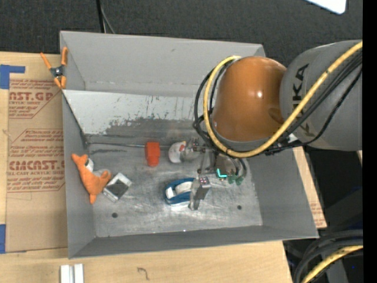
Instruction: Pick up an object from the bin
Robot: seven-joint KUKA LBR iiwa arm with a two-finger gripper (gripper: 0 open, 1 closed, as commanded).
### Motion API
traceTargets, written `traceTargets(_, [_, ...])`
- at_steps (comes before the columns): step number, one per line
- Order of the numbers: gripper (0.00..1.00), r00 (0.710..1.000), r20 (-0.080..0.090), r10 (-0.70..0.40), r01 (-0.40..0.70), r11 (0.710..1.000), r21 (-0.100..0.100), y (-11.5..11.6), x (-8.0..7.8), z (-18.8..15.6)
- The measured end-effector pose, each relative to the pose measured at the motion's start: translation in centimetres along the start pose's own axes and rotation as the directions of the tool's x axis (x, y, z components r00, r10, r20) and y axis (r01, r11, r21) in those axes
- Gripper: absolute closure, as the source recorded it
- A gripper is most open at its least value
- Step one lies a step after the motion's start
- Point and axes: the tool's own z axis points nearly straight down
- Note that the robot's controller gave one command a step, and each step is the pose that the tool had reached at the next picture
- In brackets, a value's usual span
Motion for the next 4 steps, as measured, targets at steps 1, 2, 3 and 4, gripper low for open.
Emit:
traceTargets(1, [0.0,1.0,0.008,0.001,-0.001,1.0,0.0,0.0,-0.2,-0.3])
traceTargets(2, [0.0,1.0,0.013,-0.011,0.011,1.0,0.0,-2.7,-2.6,7.3])
traceTargets(3, [0.0,0.997,0.004,-0.073,0.073,0.997,0.001,-4.9,-4.9,8.4])
traceTargets(4, [0.0,0.999,0.009,0.038,-0.038,0.999,-0.001,-5.5,-4.9,8.2])
